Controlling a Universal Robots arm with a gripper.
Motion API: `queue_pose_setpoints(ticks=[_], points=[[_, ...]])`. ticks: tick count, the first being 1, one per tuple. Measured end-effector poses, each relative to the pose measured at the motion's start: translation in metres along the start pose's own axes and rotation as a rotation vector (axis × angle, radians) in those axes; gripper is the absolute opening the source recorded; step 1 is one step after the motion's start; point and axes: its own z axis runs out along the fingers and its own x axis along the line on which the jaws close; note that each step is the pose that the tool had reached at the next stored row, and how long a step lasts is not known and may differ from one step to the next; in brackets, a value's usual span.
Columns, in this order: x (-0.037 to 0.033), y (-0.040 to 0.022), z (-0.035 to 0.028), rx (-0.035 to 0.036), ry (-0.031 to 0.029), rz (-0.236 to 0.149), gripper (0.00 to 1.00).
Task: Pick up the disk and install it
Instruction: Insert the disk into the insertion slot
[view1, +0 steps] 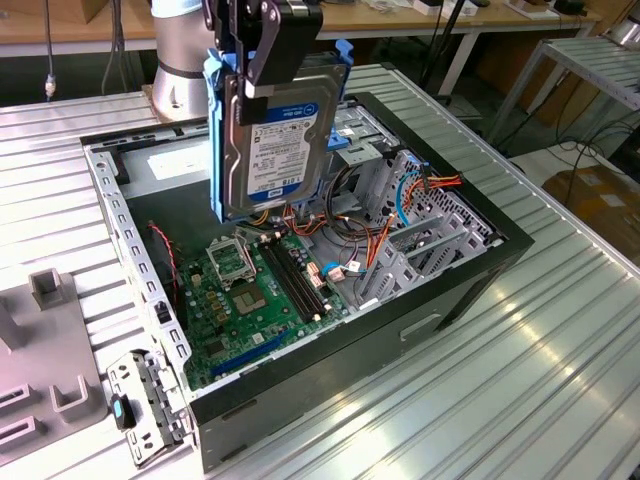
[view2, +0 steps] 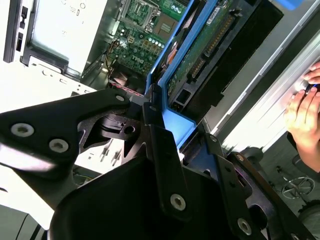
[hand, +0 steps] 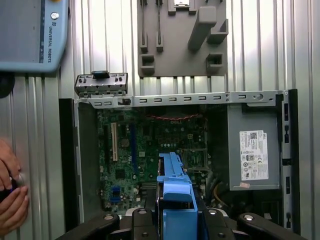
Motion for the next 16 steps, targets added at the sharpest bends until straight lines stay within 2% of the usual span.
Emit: queue_pose_setpoints(ticks=[6, 9, 16], points=[[0.0004, -0.0081, 0.0011, 0.0002, 0.0009, 0.000, 0.37], [0.0054, -0.0106, 0.0017, 0.0001, 0.0010, 0.000, 0.37], [0.0151, -0.0112, 0.0035, 0.0000, 0.0010, 0.000, 0.37]])
